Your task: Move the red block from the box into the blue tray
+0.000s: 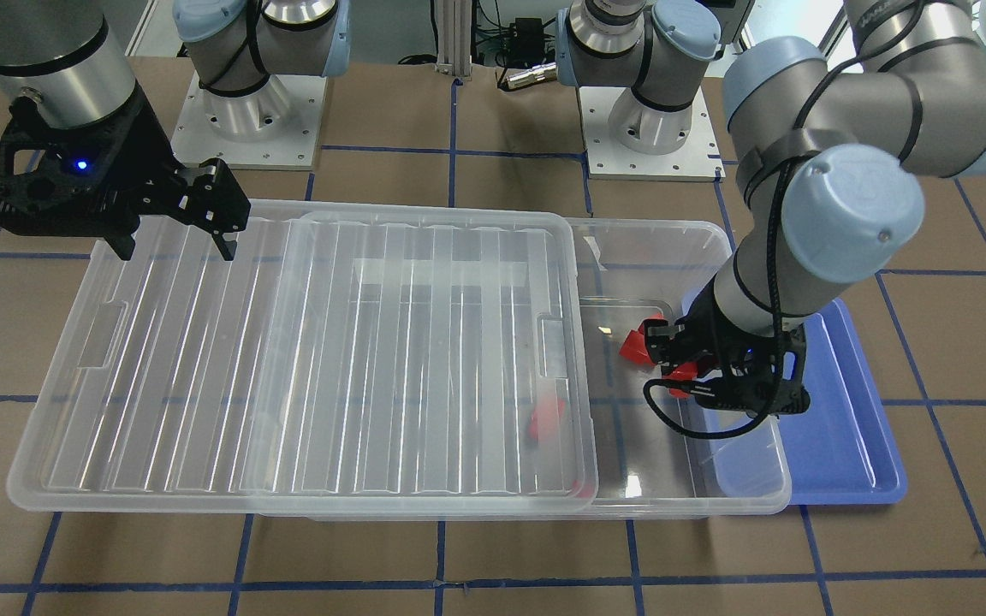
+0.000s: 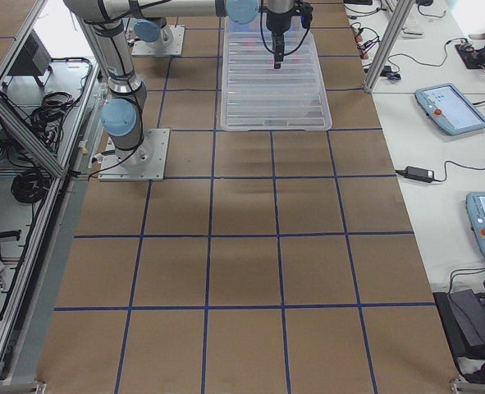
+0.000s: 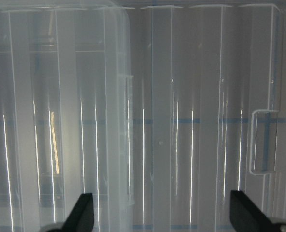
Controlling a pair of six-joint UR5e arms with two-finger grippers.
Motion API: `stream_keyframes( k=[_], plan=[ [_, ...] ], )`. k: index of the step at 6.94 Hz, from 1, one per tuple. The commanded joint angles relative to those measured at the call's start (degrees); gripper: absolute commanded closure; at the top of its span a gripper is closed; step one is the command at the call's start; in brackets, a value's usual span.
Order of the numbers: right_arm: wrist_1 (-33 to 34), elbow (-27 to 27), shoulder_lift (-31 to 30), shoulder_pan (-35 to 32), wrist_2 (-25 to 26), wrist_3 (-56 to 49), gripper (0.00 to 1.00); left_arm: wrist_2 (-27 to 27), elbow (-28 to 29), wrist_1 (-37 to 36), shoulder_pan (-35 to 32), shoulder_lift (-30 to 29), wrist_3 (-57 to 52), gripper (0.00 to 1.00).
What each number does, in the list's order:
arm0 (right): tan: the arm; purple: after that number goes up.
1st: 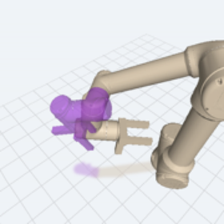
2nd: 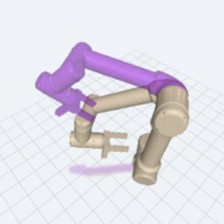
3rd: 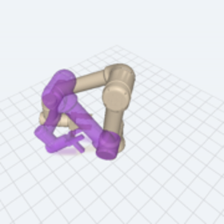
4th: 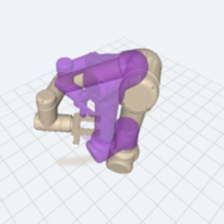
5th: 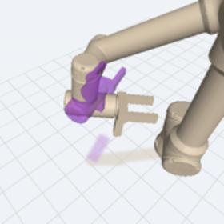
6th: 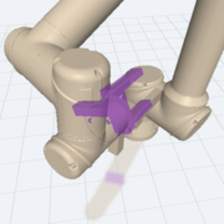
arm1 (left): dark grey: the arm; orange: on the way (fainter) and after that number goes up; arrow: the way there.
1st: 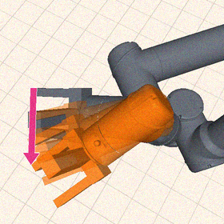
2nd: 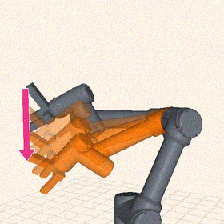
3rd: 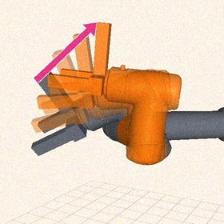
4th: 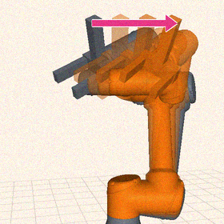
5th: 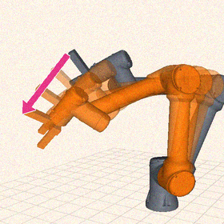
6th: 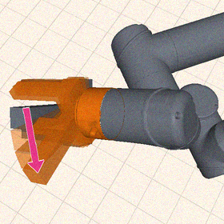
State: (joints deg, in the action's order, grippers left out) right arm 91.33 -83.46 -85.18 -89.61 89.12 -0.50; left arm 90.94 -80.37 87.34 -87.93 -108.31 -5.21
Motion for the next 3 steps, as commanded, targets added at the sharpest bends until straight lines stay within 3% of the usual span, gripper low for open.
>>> stream_keyframes(
  k=[1,3],
  plan=[
    [-0.1,0.0,0.1,0.4,0.1,-0.1,0.0,1.9,2.1,3.5,6.5,0.9,-3.8,1.0],
    [-0.1,0.0,0.1,2.8,0.0,-0.5,0.0,1.2,1.5,3.0,16.1,-0.6,-18.4,1.0]
  ],
)
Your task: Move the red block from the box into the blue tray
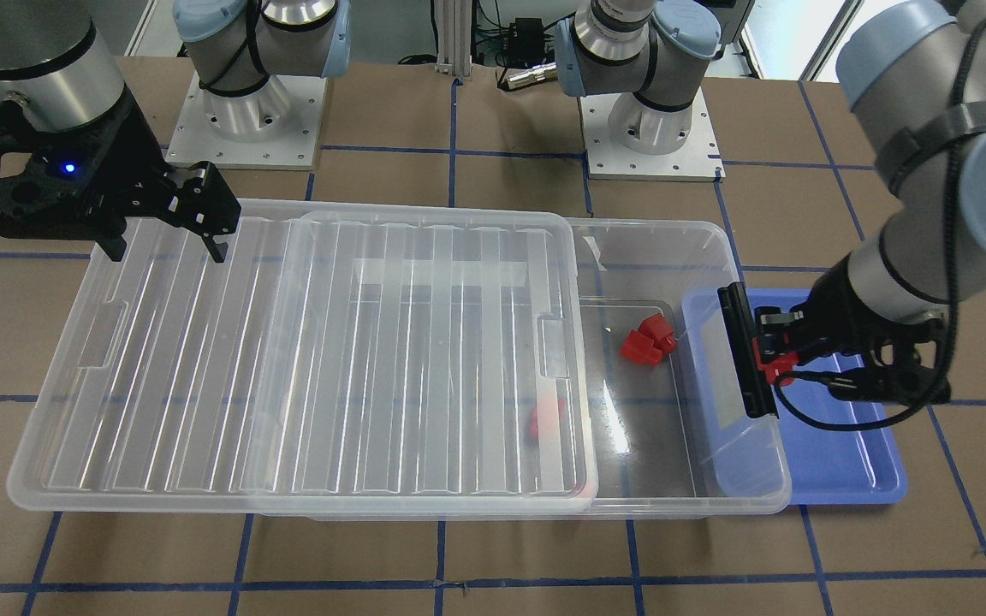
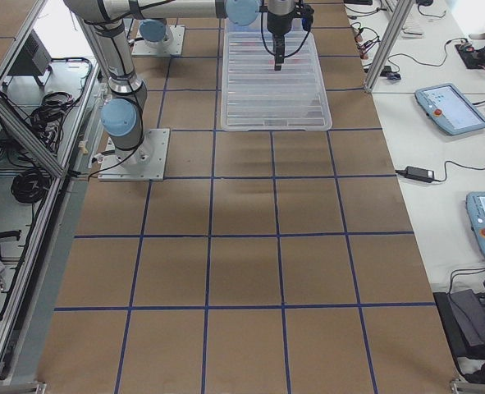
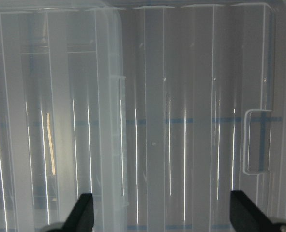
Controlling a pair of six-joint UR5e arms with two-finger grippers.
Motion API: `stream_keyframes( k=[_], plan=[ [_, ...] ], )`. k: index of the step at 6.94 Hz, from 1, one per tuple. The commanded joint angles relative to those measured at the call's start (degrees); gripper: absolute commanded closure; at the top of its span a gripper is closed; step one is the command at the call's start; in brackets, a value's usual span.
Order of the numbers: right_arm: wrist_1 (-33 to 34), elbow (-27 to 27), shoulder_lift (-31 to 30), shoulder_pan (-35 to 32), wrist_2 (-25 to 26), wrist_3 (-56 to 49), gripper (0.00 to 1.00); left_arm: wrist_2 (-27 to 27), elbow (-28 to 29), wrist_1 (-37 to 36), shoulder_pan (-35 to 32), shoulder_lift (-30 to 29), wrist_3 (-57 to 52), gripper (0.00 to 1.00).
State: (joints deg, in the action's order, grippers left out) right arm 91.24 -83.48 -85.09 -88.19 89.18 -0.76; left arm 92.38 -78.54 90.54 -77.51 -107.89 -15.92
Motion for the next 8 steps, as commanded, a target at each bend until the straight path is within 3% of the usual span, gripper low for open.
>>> stream_keyframes(
  k=[1,3,4,6,7,8],
  plan=[
    [0.0,0.2,0.0,3.8,0.0,-0.6,0.0,-0.6,-2.0,-1.7,8.9,-2.1,-14.7,1.0],
    [0.0,-0.1,0.0,9.5,2.5,-5.5,0.0,-0.7,-12.2,-18.0,12.5,-4.2,-20.5,1.0],
    [0.0,-0.4,0.9,12.2,10.2,-9.7,0.0,-0.6,-17.4,-25.3,12.9,-4.8,-20.6,1.0],
    [0.9,-3.3,3.2,19.0,12.2,-18.3,0.0,-0.6,-21.1,-30.9,12.9,-5.3,-20.6,0.95],
    [1.7,-6.1,4.1,20.3,12.9,-18.9,0.0,-0.8,-20.4,-30.8,12.7,-5.2,-19.9,0.01],
    [7.4,-9.7,5.4,21.3,12.9,-19.1,0.0,-1.9,-20.2,-30.0,11.7,-3.6,-19.5,0.0]
  ],
)
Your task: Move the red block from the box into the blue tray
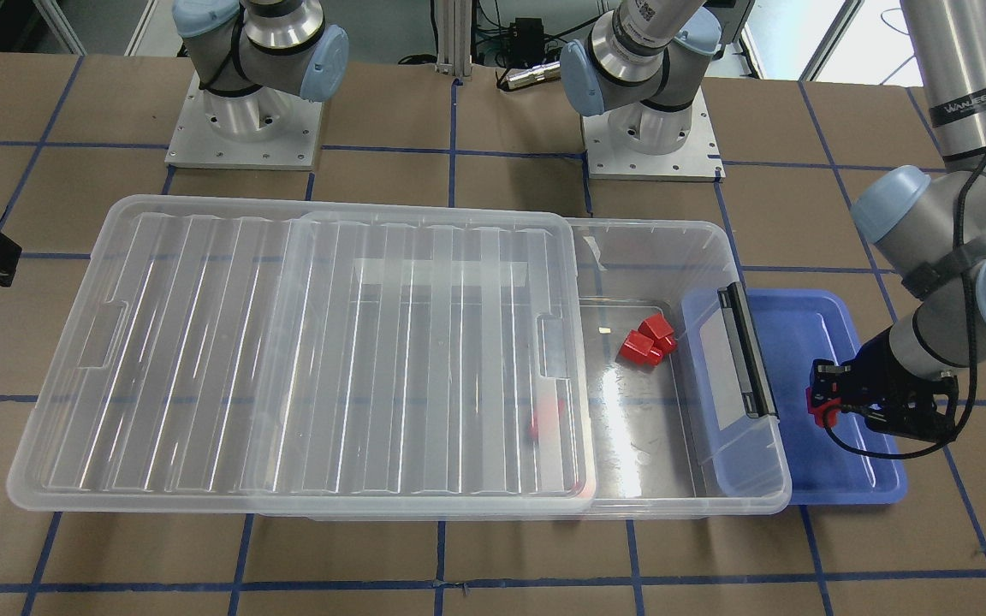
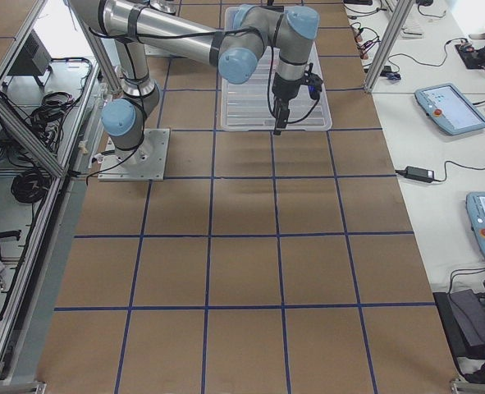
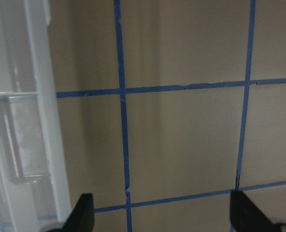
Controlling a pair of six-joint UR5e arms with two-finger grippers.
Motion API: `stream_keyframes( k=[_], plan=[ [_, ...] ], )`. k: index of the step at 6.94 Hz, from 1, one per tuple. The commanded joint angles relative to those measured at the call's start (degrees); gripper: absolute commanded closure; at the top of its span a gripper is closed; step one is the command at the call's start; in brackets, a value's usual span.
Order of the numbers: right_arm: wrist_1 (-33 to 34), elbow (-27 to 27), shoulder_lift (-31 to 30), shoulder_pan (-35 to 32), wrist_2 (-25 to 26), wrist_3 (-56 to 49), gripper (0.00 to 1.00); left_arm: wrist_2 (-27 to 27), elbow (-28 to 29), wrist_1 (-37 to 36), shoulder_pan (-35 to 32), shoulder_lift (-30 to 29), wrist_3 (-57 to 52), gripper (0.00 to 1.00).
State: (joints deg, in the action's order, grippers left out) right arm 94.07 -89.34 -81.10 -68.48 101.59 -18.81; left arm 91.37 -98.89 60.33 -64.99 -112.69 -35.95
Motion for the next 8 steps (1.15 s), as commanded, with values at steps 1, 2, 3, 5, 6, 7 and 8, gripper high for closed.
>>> stream_keyframes(
  k=[1,2,3,5,6,7,8],
  plan=[
    [6.2,-6.6,0.9,1.5,-0.5,-0.9,0.0,-1.0,2.0,3.5,-1.0,3.5,1.0,0.0],
    [10.2,-7.2,1.4,1.2,-0.6,-0.5,0.0,-2.1,5.1,11.0,-3.4,6.6,0.9,0.0],
    [10.6,-7.9,1.6,0.7,-1.0,-0.2,0.0,-2.1,9.6,19.6,-7.4,10.7,1.1,0.0],
    [11.3,-8.1,1.9,-0.7,-8.5,1.5,0.0,-1.8,17.6,31.9,-14.3,15.3,10.6,0.0],
    [11.7,-8.1,2.0,-1.3,-8.6,3.1,0.0,-1.4,17.6,32.0,-19.6,16.8,17.0,0.0],
    [12.7,-8.0,1.8,-3.7,-8.6,3.6,0.0,-1.2,17.2,32.1,-24.7,18.3,26.1,0.0],
    [13.7,-8.0,1.9,-6.5,-8.6,5.8,0.0,-1.1,17.4,32.0,-26.0,18.9,33.7,0.0]
  ],
)
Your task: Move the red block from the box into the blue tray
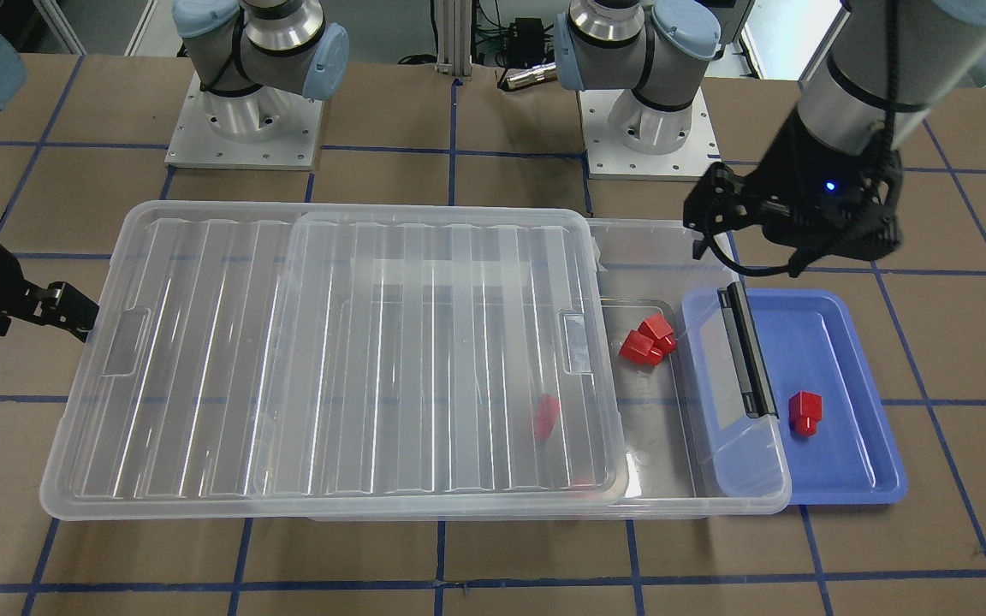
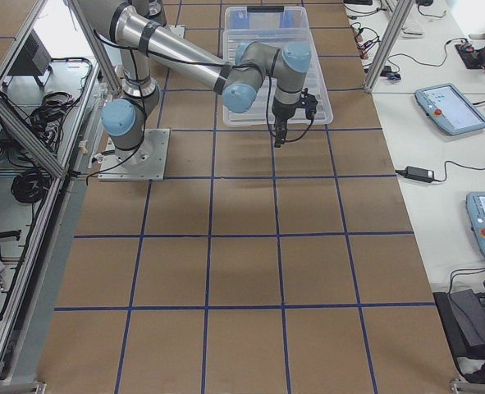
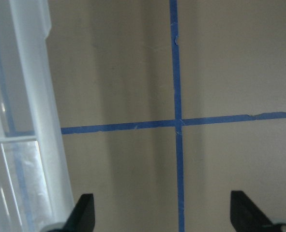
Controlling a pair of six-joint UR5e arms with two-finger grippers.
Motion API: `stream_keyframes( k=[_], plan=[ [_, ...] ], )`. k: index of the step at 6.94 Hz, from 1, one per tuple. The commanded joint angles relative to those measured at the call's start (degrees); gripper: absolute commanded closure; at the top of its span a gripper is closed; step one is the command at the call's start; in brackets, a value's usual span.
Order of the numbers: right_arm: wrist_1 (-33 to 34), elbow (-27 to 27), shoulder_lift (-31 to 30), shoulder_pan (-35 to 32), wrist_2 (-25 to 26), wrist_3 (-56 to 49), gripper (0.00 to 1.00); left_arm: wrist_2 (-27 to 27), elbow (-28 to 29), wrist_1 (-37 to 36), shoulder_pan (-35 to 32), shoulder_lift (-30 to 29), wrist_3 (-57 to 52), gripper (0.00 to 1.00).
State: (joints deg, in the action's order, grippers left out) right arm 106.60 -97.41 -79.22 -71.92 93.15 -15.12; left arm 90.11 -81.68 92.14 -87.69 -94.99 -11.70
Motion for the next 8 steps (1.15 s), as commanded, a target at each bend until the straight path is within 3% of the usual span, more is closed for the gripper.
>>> stream_keyframes(
  k=[1,5,8],
  plan=[
    [1.1,-0.1,0.1,-5.1,-0.3,4.6,0.0,0.2,-0.1,0.7,-3.2,1.1,13.2,0.0],
    [2.0,0.1,0.6,-14.5,-0.3,8.1,0.0,0.5,-1.0,-0.1,-3.0,1.3,12.7,0.0],
    [1.9,1.8,-0.4,-15.3,0.3,7.6,0.0,2.8,0.5,0.1,-0.1,1.1,11.9,0.0]
  ],
)
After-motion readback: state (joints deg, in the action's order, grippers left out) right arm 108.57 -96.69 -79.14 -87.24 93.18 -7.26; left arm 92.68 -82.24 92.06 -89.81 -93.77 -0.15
